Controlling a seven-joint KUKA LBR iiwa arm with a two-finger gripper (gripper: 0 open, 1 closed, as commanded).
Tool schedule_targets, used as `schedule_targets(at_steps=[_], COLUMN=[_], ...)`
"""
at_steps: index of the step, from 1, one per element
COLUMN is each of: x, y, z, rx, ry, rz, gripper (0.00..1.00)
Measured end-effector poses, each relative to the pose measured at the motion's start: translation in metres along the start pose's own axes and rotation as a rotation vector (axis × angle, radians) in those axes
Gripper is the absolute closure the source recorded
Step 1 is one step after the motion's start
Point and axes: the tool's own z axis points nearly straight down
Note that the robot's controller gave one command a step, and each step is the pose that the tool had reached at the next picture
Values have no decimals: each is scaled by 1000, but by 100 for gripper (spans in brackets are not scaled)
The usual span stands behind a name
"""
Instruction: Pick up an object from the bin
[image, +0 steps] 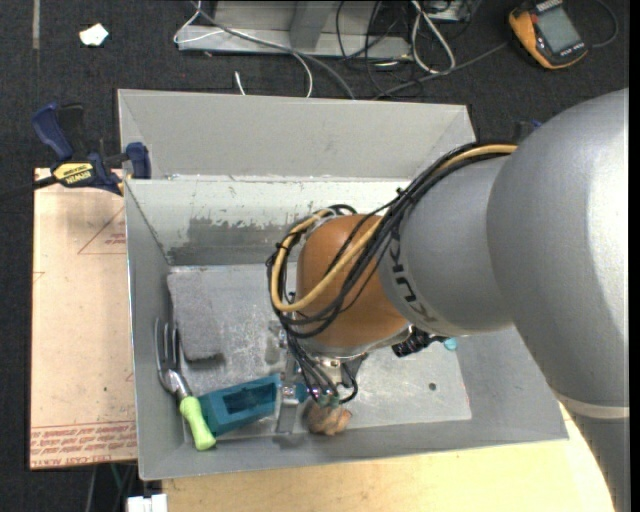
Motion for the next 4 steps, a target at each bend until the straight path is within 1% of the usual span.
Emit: schedule_targets(at_steps=[1,2,4], x=[5,10,10], y=[0,14,14], z=[31,29,27], rx=[-8,-4,-4], ry=[-17,-10,-8], rz=[-33,-41,-40], gripper=[0,100,100])
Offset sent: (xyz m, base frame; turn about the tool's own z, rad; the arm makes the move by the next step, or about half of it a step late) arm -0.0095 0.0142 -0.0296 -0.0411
